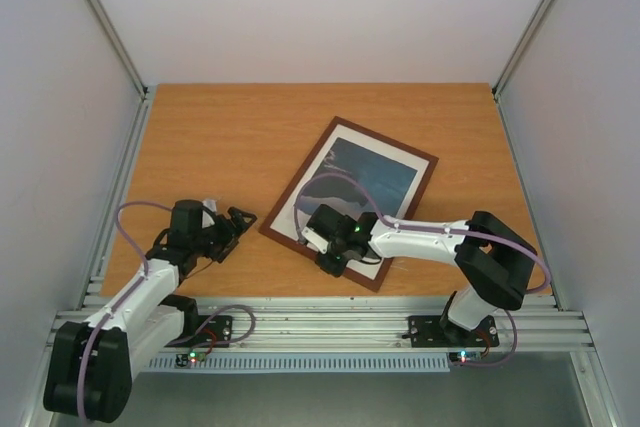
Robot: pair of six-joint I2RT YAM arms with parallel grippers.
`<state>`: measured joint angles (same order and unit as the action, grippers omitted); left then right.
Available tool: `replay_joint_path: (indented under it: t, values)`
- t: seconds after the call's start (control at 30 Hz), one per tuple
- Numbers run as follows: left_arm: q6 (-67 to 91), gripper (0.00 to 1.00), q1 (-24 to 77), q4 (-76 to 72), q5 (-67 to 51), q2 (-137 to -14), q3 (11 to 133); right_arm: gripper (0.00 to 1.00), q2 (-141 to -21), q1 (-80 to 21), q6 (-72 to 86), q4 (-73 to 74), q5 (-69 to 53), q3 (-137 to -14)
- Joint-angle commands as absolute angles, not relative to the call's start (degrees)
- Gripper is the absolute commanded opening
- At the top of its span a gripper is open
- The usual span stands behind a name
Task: Take the photo out of the frame
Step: Move the photo frame to the center of the board.
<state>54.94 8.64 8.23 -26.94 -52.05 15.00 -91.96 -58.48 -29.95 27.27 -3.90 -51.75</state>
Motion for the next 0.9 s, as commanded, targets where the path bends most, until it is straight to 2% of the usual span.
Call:
replay_joint_path:
  t: [0.0, 0.3, 0.4, 0.53, 0.7, 0.87]
  values:
    - [49.36, 0.99, 9.50, 12.86, -23.53, -51.98, 18.89, 0.15, -88.50, -58.97, -24.71, 27.79, -2.06, -50.09]
    - [41.69, 0.97, 14.44, 19.58, -16.42, -58.25, 26.22, 0.53, -78.77, -55.20, -14.44, 34.79, -0.90, -50.54]
    - [39.60, 0.96, 17.23, 20.49, -13.97, -62.20, 28.52, 0.58, -76.48, -51.90, -8.68, 40.77, 2.80, -51.54]
    - [37.71, 0.96, 20.63, 20.21, -12.28, -66.77, 31.13, 0.59, -73.14, -46.03, -1.69, 47.98, 5.49, -50.71]
    - [35.52, 0.96, 24.78, 20.66, -10.42, -73.28, 35.34, 0.59, -66.46, -37.61, 4.73, 49.91, 5.84, -45.74]
    - [33.50, 0.95, 26.60, 20.19, -10.85, -78.99, 38.18, 0.59, -64.71, -29.43, 7.96, 49.60, 5.47, -42.83]
